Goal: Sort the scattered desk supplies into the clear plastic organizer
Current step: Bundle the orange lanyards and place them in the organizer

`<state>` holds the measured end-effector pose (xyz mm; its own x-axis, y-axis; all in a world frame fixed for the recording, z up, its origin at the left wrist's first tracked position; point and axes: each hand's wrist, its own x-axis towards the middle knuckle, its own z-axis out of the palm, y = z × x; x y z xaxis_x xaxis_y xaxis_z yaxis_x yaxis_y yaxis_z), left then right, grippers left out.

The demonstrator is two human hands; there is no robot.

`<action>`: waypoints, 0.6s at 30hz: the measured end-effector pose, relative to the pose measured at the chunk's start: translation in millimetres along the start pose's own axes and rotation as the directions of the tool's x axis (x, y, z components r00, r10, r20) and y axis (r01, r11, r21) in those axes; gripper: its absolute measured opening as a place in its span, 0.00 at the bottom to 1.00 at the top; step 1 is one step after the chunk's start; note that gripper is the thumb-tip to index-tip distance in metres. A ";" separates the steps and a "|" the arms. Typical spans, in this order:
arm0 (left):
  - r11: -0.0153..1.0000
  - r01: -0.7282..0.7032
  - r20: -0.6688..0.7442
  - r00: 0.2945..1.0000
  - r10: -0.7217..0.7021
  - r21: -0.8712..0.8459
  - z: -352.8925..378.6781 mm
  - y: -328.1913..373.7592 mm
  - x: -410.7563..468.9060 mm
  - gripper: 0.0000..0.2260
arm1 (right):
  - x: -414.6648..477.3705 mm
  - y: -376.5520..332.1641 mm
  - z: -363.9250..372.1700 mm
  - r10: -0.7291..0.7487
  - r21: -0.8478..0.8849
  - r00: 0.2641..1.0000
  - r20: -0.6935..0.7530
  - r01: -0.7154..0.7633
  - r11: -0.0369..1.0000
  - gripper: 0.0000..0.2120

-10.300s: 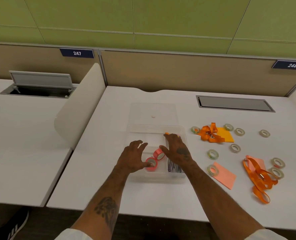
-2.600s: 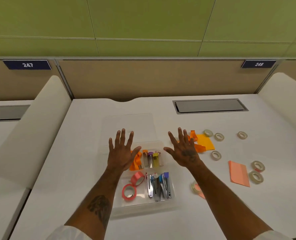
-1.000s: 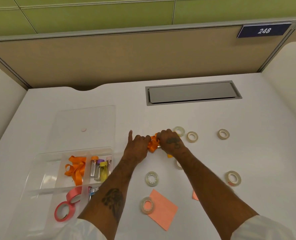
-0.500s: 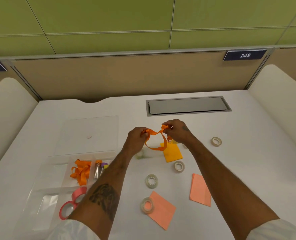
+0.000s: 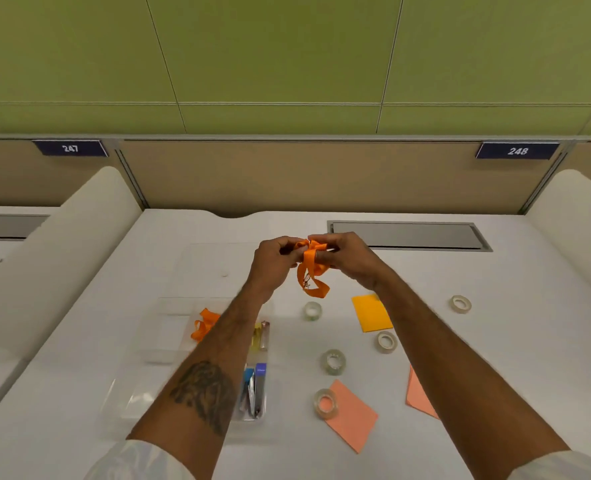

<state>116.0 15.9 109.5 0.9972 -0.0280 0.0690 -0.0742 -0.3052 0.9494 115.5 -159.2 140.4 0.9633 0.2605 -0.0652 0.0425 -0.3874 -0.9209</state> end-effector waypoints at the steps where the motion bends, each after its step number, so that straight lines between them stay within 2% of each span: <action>1: 1.000 -0.001 -0.004 1.000 0.001 -0.011 -8.6 -1.5 -2.9 0.10 | 0.3 -4.5 9.1 -0.019 -0.022 1.000 0.013 0.020 1.000 0.21; 4: 0.998 0.020 0.014 1.000 -0.019 -0.061 -34.8 -9.1 -11.8 0.10 | 2.8 -15.6 34.3 -0.044 -0.105 0.998 0.037 0.048 0.993 0.24; 8: 0.985 0.104 0.114 0.990 -0.088 -0.139 -71.0 -20.8 -20.6 0.11 | 9.3 -29.7 67.4 -0.047 -0.236 0.996 0.069 0.062 0.970 0.22; 15: 0.999 0.030 0.050 0.998 -0.032 0.037 -143.5 -40.1 -33.5 0.10 | 20.3 -57.5 140.0 -0.036 -0.283 0.999 0.002 0.035 0.959 0.10; 18: 0.999 0.043 0.064 0.997 -0.044 0.028 -173.1 -50.9 -35.5 0.14 | 25.7 -62.4 166.8 -0.005 -0.275 0.999 -0.053 -0.010 0.962 0.08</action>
<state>85.4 197.2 111.8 0.9971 -0.0757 0.0068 -0.0318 -0.3331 0.9423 93.4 19.2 132.1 0.9758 0.2147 -0.0403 0.1037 -0.6179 -0.7794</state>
